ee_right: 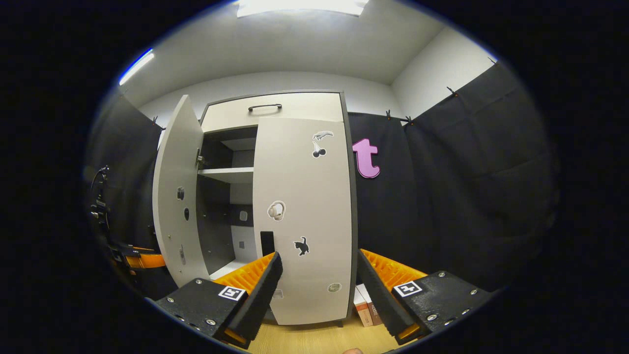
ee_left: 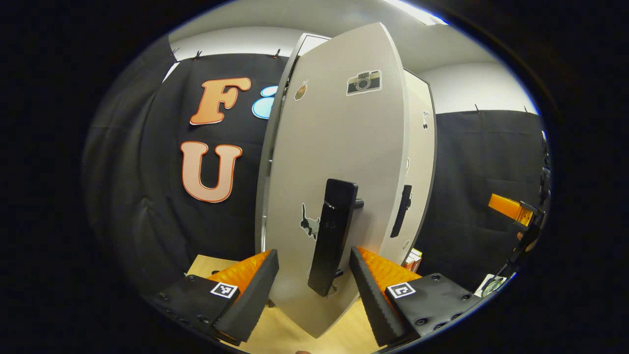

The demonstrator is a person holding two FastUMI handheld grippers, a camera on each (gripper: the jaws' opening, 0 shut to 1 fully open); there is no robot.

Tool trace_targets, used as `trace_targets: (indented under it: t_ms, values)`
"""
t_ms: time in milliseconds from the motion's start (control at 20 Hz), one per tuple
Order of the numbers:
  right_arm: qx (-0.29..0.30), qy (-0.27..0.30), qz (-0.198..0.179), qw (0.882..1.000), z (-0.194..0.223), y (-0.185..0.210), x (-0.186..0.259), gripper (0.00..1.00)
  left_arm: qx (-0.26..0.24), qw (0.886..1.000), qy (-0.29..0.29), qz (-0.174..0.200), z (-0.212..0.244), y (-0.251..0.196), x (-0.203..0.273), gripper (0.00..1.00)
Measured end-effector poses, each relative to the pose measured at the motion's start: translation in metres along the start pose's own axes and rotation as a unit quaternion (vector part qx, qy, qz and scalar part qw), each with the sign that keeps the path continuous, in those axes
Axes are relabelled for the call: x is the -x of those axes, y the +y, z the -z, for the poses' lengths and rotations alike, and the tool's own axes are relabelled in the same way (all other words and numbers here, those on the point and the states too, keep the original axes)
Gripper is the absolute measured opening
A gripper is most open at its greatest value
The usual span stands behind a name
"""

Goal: Grab one shoe with the right hand and put it into the shoe cabinet, grab the other shoe with the left hand and put it into the shoe cabinet; then close the right door with the right hand and the left door with the left hand.

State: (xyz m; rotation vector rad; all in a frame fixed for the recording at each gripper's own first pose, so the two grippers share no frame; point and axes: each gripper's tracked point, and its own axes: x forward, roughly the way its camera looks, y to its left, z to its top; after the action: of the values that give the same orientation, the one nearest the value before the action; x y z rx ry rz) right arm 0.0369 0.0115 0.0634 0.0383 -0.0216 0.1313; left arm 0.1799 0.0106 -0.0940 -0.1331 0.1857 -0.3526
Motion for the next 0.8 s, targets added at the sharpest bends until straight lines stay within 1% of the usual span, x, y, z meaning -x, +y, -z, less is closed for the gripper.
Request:
trace_targets:
  t_ms: [50, 100, 150, 200, 250, 300, 400, 450, 600, 800]
  values:
    - [0.0, 0.001, 0.003, 1.0, 0.0, -0.004, 0.001, 0.94, 0.006, 1.0, 0.002, 0.004, 0.002, -0.004, -0.004, 0.92]
    - [0.001, 0.001, 0.007, 1.0, 0.0, -0.007, 0.002, 0.94, 0.011, 1.0, 0.003, 0.007, 0.005, -0.008, -0.009, 0.98]
    - [0.001, 0.002, 0.011, 1.0, 0.001, -0.011, 0.003, 0.94, 0.018, 1.0, 0.003, 0.005, 0.006, -0.011, -0.014, 0.95]
    - [0.002, 0.002, 0.015, 1.0, 0.001, -0.016, 0.003, 0.94, 0.023, 1.0, 0.004, 0.001, 0.009, -0.011, -0.021, 0.95]
    - [0.003, 0.004, 0.02, 1.0, 0.0, -0.021, 0.005, 0.94, 0.028, 1.0, 0.005, -0.004, 0.011, -0.013, -0.029, 0.92]
    - [0.003, 0.004, 0.024, 1.0, 0.0, -0.025, 0.005, 0.94, 0.034, 0.999, 0.007, -0.007, 0.015, -0.015, -0.037, 0.95]
    - [0.004, -0.004, 0.032, 0.999, -0.006, -0.032, 0.008, 0.94, 0.047, 0.999, 0.008, 0.004, 0.022, -0.032, -0.05, 0.96]
    - [0.005, -0.007, 0.038, 0.999, -0.008, -0.037, 0.009, 0.94, 0.045, 0.999, 0.015, 0.005, 0.025, -0.036, -0.06, 0.98]
    - [0.007, -0.006, 0.053, 0.999, -0.008, -0.05, 0.015, 0.94, 0.034, 0.999, 0.025, 0.001, 0.034, -0.052, -0.09, 1.0]
    - [0.008, -0.002, 0.073, 0.997, -0.008, -0.068, 0.021, 0.94, 0.025, 0.999, 0.028, -0.012, 0.039, -0.065, -0.119, 1.0]
